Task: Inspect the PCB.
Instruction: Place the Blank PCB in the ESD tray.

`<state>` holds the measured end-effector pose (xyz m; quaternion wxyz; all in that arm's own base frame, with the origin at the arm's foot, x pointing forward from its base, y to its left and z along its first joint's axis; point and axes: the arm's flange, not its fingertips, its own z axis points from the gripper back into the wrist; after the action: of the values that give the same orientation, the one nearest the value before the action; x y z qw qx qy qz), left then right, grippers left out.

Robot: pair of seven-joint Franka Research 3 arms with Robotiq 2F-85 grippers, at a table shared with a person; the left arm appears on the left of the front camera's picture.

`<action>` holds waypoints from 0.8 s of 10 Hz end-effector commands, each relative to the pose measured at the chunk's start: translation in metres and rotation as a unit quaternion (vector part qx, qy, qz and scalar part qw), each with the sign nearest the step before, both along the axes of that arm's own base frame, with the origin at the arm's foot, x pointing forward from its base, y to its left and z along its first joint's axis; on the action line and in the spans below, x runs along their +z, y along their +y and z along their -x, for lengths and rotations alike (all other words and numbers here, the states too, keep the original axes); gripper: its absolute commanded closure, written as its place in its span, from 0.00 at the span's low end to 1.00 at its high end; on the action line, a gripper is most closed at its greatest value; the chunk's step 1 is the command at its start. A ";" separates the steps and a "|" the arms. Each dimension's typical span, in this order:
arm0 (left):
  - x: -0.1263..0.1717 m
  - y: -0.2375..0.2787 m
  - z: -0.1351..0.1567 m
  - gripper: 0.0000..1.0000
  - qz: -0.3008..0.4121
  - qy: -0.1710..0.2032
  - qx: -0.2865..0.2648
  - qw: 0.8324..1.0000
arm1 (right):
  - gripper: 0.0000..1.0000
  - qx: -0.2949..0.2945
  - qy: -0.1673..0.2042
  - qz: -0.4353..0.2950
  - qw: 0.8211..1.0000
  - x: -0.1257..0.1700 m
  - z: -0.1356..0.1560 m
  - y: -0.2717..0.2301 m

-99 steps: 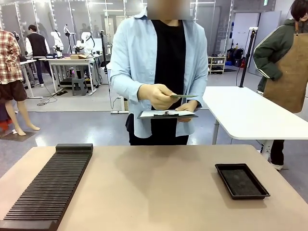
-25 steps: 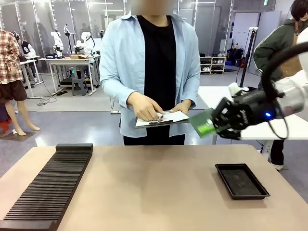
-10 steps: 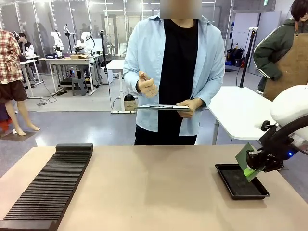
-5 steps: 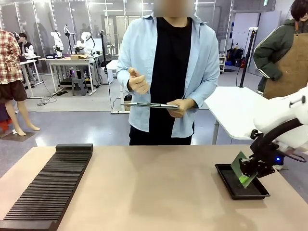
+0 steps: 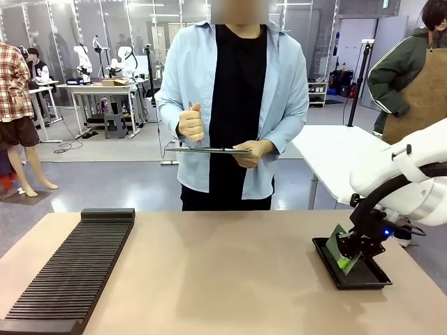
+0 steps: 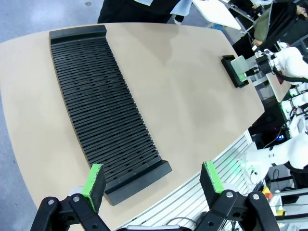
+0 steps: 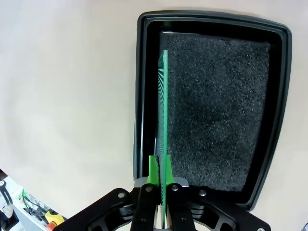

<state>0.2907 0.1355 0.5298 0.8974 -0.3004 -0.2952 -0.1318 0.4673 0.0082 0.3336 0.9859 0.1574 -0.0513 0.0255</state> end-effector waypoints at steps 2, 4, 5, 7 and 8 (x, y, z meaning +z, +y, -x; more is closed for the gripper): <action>0.001 -0.001 0.001 0.00 -0.009 0.006 0.007 1.000 | 0.92 -0.014 0.000 0.016 1.000 -0.009 -0.012 0.008; 0.001 -0.001 0.001 0.00 -0.009 0.006 0.007 1.000 | 0.59 -0.023 -0.003 0.025 0.999 -0.011 -0.012 0.010; 0.001 -0.001 0.001 0.00 -0.009 0.006 0.007 1.000 | 0.44 -0.030 -0.012 0.037 0.999 -0.009 -0.008 0.011; 0.001 -0.001 0.001 0.00 -0.009 0.006 0.007 1.000 | 0.11 -0.040 -0.025 0.064 0.997 -0.001 0.001 0.010; 0.001 -0.001 0.001 0.00 -0.009 0.006 0.007 1.000 | 0.00 -0.043 -0.031 0.074 0.996 0.005 0.006 0.008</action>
<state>0.2907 0.1355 0.5297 0.8974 -0.3004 -0.2952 -0.1318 0.4725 0.0131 0.3303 0.9909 0.1089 -0.0784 0.0077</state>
